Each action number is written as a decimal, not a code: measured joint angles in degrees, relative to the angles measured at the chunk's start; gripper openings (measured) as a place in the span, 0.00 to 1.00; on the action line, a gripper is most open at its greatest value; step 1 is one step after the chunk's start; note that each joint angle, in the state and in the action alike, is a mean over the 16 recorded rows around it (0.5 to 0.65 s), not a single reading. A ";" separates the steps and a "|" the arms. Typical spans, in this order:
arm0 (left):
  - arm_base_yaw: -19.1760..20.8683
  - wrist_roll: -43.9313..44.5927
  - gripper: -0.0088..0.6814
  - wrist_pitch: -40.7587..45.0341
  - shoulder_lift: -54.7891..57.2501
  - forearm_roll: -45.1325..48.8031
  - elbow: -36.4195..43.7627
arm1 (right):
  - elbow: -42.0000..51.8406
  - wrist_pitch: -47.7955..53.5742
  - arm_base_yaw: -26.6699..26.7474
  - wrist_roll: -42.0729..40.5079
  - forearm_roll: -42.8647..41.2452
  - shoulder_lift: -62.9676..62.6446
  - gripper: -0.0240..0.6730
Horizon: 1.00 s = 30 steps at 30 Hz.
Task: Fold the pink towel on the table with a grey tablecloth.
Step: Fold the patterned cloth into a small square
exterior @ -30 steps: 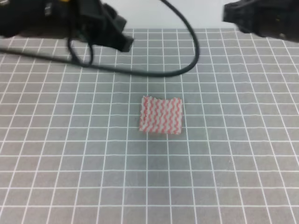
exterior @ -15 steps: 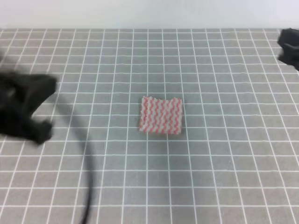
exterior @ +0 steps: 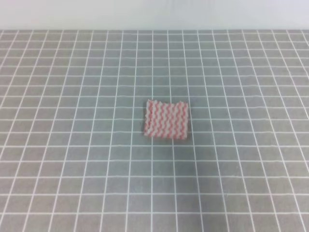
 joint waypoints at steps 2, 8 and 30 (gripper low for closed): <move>0.00 -0.08 0.01 2.03 -1.09 -0.08 0.46 | 0.23 0.32 0.00 0.02 0.60 -0.42 0.01; 0.00 -0.14 0.01 8.41 -2.22 -0.38 0.84 | 0.44 1.43 0.01 0.04 2.21 -0.62 0.01; -0.01 -0.11 0.01 14.26 -2.44 -0.78 0.81 | 0.50 7.28 0.01 -5.44 2.45 -0.42 0.01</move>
